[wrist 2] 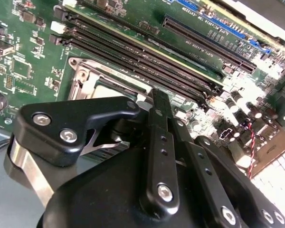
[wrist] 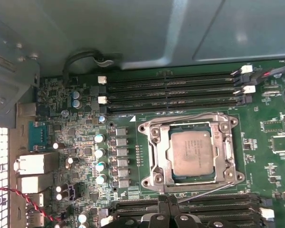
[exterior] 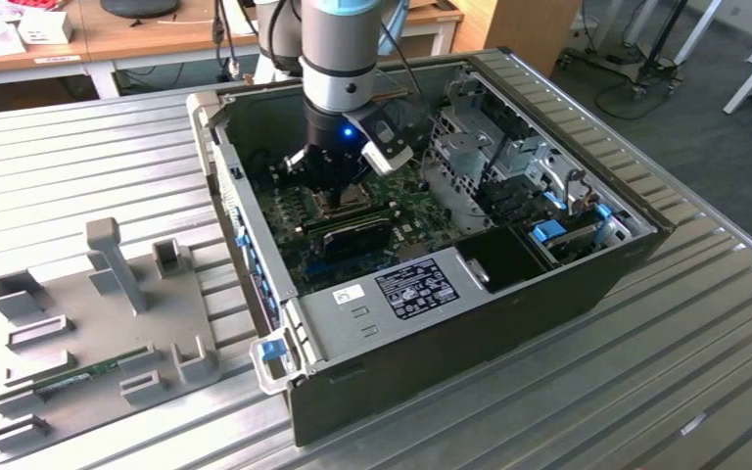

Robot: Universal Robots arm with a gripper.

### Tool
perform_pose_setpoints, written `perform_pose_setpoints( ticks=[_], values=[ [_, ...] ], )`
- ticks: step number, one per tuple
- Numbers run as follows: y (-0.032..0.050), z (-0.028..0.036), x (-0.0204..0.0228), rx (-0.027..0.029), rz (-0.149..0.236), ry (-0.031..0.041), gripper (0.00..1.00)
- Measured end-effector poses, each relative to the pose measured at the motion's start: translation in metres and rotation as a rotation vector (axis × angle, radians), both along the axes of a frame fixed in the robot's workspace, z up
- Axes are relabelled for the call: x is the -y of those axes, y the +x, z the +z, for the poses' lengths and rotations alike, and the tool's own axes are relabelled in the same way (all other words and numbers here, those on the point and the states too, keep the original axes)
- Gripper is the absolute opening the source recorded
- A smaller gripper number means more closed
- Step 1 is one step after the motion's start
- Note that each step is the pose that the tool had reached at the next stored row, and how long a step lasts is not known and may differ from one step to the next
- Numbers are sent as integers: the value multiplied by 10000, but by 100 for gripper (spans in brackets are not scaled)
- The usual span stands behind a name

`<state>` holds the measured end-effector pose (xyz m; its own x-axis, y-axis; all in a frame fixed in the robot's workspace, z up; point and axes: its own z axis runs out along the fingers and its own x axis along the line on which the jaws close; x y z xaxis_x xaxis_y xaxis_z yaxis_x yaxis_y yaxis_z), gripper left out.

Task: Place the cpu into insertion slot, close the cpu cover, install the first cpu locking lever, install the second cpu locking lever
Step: 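Install the second cpu locking lever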

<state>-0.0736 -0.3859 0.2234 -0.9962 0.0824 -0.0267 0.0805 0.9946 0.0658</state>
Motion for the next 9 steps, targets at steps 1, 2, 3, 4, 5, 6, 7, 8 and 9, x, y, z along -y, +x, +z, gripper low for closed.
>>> perform_pose_setpoints(
  ticks=[1,2,3,4,5,6,7,8,9],
  values=[
    [-5,-7,0,0,0,-1,10],
    [-12,-13,0,0,0,-4,10],
    [-20,-19,0,0,0,-4,10],
    [-27,-25,0,0,0,-5,10],
    [-33,-30,0,0,0,-6,10],
    [-41,-36,0,0,0,-6,10],
    [-50,-43,0,0,0,-6,10],
    [-59,-51,0,0,0,-5,10],
    [-69,-58,0,1,0,-6,10]
  ],
)
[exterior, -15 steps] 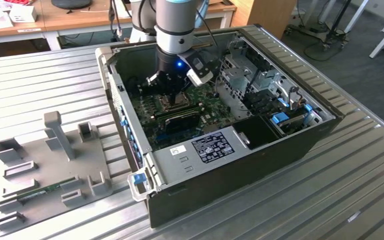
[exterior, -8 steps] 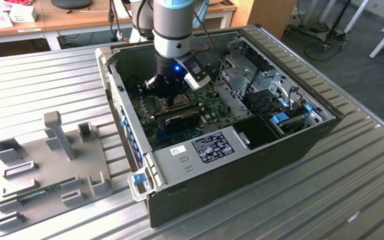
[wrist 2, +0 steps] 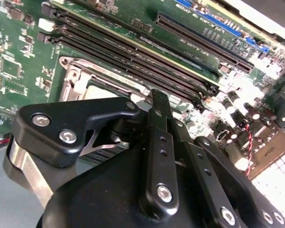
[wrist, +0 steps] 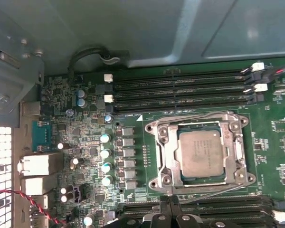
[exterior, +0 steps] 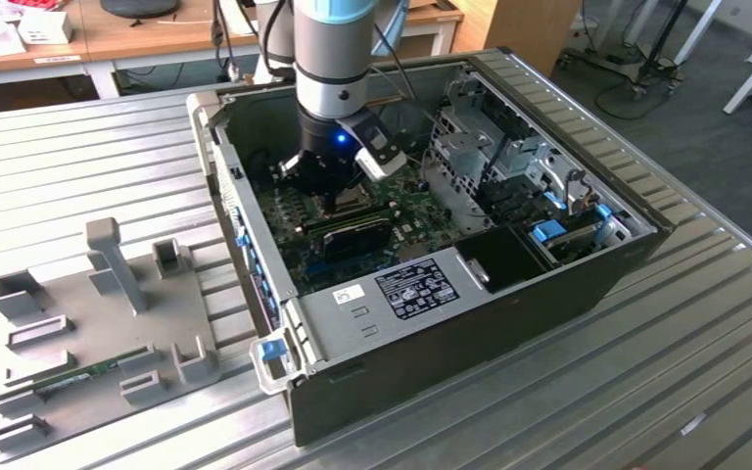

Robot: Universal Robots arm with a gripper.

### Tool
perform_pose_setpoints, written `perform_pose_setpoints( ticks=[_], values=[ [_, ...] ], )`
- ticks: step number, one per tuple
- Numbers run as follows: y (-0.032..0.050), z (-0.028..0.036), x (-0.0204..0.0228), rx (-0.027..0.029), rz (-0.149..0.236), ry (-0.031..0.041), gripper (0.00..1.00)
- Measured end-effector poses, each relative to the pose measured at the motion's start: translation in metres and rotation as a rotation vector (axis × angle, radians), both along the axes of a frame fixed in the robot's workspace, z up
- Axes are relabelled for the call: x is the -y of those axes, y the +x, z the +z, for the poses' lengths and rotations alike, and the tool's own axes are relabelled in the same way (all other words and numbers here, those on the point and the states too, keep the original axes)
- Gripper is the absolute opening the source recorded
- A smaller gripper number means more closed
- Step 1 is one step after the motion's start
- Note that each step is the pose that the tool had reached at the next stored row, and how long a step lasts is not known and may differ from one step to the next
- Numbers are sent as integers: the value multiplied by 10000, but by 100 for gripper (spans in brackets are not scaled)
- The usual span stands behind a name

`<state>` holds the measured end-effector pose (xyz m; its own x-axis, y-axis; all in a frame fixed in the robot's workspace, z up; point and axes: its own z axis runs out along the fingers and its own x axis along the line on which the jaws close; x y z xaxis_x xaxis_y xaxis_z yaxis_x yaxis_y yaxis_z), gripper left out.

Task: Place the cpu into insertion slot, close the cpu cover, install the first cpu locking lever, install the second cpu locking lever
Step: 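Install the second cpu locking lever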

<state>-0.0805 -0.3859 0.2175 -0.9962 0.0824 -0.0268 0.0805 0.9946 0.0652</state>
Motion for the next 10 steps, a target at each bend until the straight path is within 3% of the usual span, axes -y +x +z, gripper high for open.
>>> perform_pose_setpoints(
  ticks=[10],
  values=[
    [-17,-26,0,2,0,2,10]
  ],
)
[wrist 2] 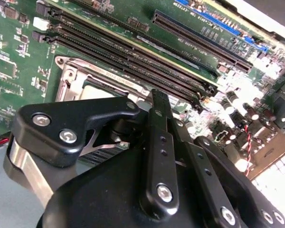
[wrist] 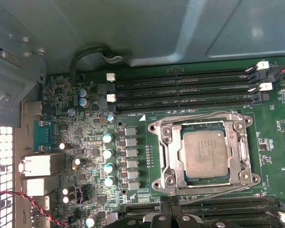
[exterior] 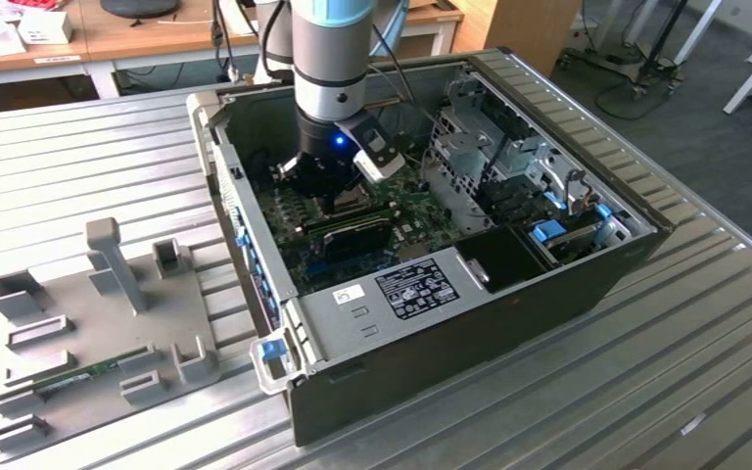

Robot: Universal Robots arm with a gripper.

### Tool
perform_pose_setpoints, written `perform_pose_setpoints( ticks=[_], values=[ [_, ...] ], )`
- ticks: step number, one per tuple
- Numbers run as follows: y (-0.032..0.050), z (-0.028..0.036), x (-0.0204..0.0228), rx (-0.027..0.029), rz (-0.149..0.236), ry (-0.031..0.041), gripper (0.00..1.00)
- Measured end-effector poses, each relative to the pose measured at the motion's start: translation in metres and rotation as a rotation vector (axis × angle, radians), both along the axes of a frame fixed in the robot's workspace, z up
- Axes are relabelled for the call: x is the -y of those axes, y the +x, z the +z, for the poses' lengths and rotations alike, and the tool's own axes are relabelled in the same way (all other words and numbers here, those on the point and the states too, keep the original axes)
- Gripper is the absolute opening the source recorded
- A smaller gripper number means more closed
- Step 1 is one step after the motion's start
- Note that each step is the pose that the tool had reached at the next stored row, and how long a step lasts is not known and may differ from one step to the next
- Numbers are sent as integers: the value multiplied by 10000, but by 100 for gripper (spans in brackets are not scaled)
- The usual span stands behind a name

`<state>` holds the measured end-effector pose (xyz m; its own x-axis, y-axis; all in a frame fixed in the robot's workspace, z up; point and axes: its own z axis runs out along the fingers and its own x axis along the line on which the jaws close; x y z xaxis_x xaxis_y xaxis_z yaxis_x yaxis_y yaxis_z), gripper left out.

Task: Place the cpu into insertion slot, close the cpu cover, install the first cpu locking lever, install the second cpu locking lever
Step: 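Install the second cpu locking lever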

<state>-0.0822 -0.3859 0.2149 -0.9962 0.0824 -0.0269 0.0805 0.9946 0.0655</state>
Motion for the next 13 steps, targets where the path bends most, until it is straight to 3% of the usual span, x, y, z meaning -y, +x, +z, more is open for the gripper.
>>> perform_pose_setpoints(
  ticks=[5,13],
  values=[
    [0,-61,0,0,1,-2,10],
    [-1,-97,0,0,0,2,10]
  ],
)
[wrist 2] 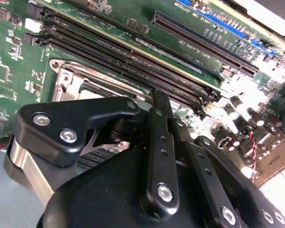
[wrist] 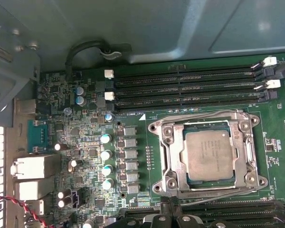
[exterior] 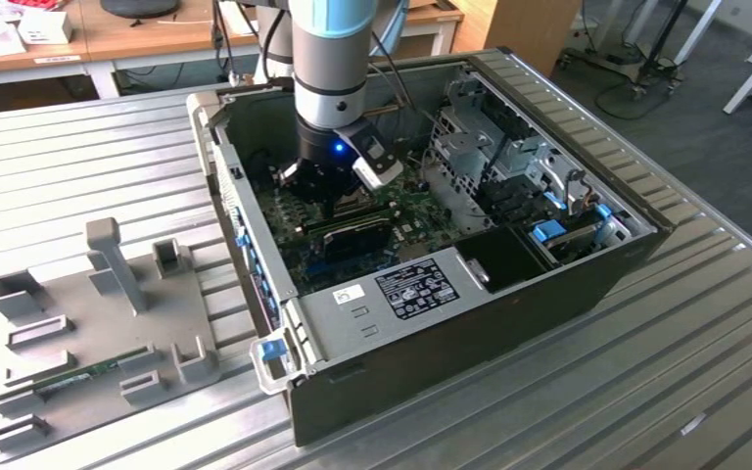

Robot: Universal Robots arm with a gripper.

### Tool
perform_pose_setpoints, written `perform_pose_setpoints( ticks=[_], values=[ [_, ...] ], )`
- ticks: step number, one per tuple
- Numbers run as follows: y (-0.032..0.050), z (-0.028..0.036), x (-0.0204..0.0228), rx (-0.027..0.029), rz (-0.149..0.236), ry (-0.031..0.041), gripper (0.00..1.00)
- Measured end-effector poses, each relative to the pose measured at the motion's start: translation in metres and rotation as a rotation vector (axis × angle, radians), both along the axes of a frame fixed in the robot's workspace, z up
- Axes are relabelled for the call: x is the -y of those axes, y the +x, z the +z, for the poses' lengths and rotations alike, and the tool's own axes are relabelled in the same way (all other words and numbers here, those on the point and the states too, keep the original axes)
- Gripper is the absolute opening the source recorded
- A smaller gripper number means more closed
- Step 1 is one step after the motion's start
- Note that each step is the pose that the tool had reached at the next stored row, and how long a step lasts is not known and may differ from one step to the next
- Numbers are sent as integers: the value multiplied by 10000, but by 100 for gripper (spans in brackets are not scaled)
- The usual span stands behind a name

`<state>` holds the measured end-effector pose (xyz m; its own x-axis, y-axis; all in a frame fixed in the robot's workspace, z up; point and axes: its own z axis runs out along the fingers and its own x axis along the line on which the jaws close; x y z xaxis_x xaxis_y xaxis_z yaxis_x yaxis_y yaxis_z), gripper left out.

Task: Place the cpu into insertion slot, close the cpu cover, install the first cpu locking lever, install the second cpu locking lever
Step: 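Install the second cpu locking lever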

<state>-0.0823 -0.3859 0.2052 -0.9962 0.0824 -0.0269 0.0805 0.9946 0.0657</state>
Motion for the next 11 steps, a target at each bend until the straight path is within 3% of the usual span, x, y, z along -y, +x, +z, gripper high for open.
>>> perform_pose_setpoints(
  ticks=[7,11],
  values=[
    [-1,-4,-8,2,0,10,10],
    [0,55,-8,3,1,3,10]
  ],
)
